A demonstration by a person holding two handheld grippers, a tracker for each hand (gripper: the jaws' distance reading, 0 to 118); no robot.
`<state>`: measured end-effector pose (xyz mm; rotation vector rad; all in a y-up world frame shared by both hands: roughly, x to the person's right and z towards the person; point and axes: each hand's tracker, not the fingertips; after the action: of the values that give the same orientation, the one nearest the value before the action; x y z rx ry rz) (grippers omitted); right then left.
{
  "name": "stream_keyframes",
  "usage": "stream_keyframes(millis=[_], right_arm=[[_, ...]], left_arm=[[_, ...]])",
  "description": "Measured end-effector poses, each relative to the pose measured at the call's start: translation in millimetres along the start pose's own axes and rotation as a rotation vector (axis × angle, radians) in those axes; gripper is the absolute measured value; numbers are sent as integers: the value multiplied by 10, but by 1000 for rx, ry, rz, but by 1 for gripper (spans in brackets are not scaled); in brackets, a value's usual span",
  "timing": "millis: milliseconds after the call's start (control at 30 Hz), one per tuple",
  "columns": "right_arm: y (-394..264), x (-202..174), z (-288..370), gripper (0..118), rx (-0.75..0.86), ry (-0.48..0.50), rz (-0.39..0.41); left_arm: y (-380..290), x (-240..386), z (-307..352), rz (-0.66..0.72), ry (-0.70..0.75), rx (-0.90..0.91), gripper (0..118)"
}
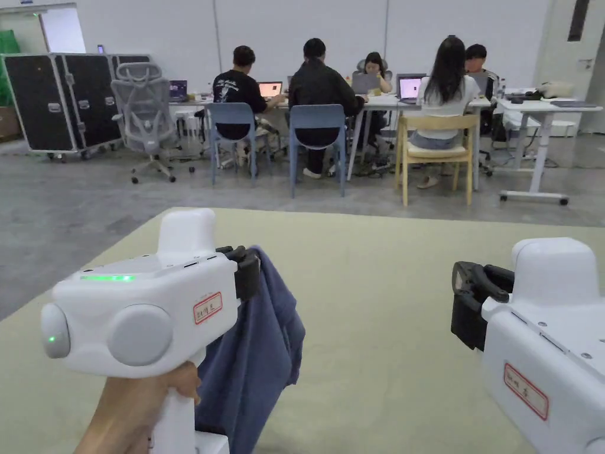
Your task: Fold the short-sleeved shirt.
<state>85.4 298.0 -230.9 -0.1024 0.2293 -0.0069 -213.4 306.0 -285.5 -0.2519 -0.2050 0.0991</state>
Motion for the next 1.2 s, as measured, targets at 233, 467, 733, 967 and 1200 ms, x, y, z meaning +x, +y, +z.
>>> stream_keyframes(millis=[233,467,733,967,1200], right_arm=[[66,696,469,2,22,-156,21],[-179,1270,611,2,-31,-270,-7],[-689,1685,440,2,-179,-291,-92],[-720,1748,485,2,-189,-307,-54],[-740,1535,605,2,-184,-282,-66]], left_arm=[[-344,1281,-555,-14,-230,-105,0],[-1202,2125,-1169,-4,-250,-292,1],[-2186,2532,-1940,31,-246,-750,118],[-2087,2451,-1650,5,-221,-623,118],[-1439,1998,-706,-146,-22,-254,0]])
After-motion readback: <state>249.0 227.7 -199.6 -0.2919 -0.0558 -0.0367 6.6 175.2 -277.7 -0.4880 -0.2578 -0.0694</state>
